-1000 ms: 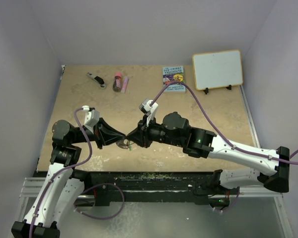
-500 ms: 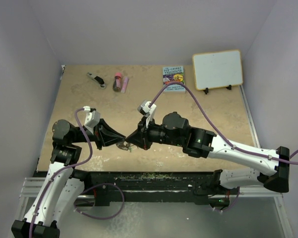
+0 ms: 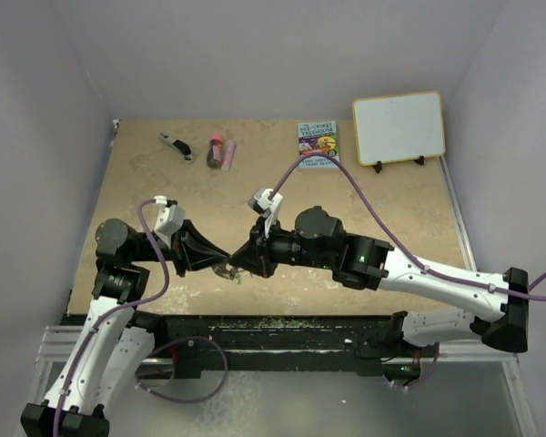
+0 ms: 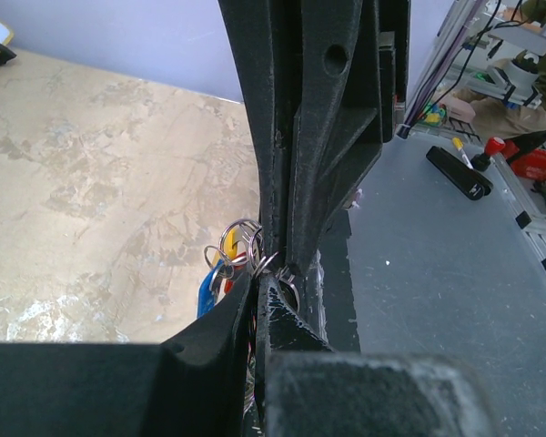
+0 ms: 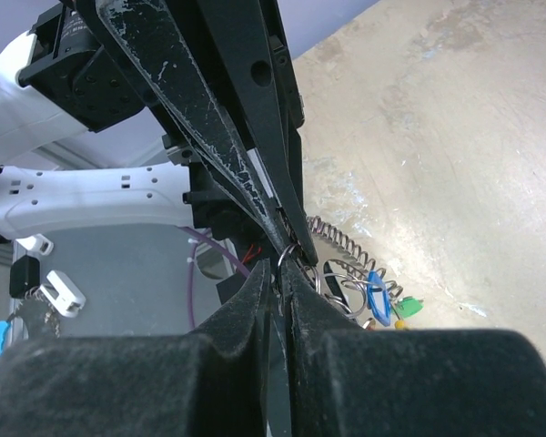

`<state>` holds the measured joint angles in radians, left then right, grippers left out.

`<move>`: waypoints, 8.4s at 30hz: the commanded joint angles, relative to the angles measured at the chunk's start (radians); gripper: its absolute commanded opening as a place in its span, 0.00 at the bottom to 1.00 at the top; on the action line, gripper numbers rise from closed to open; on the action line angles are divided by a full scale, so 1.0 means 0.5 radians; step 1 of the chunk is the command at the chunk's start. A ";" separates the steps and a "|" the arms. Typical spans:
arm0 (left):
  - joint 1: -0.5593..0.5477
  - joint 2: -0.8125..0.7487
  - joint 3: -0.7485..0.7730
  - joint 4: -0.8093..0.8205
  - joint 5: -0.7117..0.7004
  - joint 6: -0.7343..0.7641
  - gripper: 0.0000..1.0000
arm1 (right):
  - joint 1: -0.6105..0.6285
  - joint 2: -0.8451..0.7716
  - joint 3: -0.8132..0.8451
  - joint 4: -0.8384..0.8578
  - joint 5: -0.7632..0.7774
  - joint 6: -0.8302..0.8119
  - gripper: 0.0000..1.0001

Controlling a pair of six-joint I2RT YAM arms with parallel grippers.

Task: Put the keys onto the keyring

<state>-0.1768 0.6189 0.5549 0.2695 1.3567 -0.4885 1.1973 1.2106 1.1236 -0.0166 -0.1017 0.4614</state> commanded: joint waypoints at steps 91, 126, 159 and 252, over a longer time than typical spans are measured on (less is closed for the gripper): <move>-0.032 0.327 0.807 -0.938 -0.159 1.019 0.24 | -0.244 -0.484 -0.591 0.661 0.750 1.351 0.00; -1.263 0.879 1.098 -0.471 -2.388 2.260 0.22 | -0.241 -0.293 0.198 -0.115 1.947 1.697 0.00; -1.374 0.841 0.696 0.533 -2.437 2.069 0.71 | -0.410 -0.203 0.410 -0.098 1.824 1.351 0.00; -1.401 1.021 0.859 0.389 -2.144 2.589 0.04 | -0.411 -0.310 0.247 -0.028 1.556 1.490 0.00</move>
<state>-0.8730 1.1339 0.9321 0.4763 0.2619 0.7799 0.9936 1.0912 1.2503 -0.1143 0.7097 1.1873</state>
